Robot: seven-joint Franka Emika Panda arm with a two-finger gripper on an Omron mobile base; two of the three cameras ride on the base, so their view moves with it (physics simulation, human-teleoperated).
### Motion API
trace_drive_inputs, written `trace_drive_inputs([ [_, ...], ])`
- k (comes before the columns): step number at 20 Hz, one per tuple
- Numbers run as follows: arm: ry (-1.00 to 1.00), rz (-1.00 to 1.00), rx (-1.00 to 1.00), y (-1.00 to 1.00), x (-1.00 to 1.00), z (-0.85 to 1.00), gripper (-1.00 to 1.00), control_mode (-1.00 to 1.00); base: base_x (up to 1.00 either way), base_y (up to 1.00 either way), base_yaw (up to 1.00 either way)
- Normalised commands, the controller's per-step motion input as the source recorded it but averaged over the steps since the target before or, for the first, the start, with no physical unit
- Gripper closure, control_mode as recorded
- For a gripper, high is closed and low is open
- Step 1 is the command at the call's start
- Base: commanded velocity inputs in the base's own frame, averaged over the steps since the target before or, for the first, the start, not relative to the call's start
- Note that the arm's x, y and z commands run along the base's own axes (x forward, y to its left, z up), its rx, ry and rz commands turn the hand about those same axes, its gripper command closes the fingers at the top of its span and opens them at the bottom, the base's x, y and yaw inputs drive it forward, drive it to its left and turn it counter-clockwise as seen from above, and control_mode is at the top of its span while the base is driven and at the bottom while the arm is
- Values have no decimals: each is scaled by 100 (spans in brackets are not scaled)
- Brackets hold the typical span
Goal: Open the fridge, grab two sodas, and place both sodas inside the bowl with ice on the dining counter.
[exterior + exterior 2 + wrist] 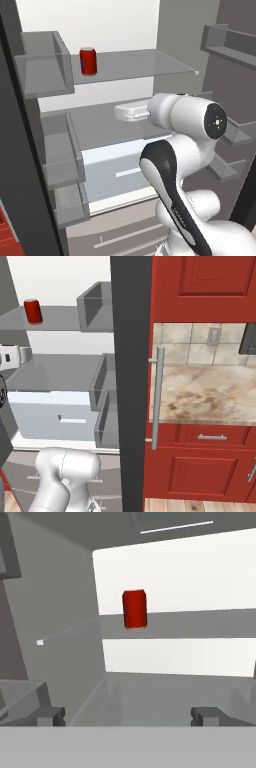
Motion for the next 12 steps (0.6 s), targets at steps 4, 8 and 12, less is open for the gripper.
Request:
trace_drive_inputs([
  [4, -2, -2, -6, 4, 0, -3, -100, -100, 0, 0, 0],
  [8, -14, -5, 0, -6, 0, 58, -100, -100, 0, 0, 0],
  [12, -15, -3, 0, -6, 0, 66, -100, -100, 0, 0, 0],
])
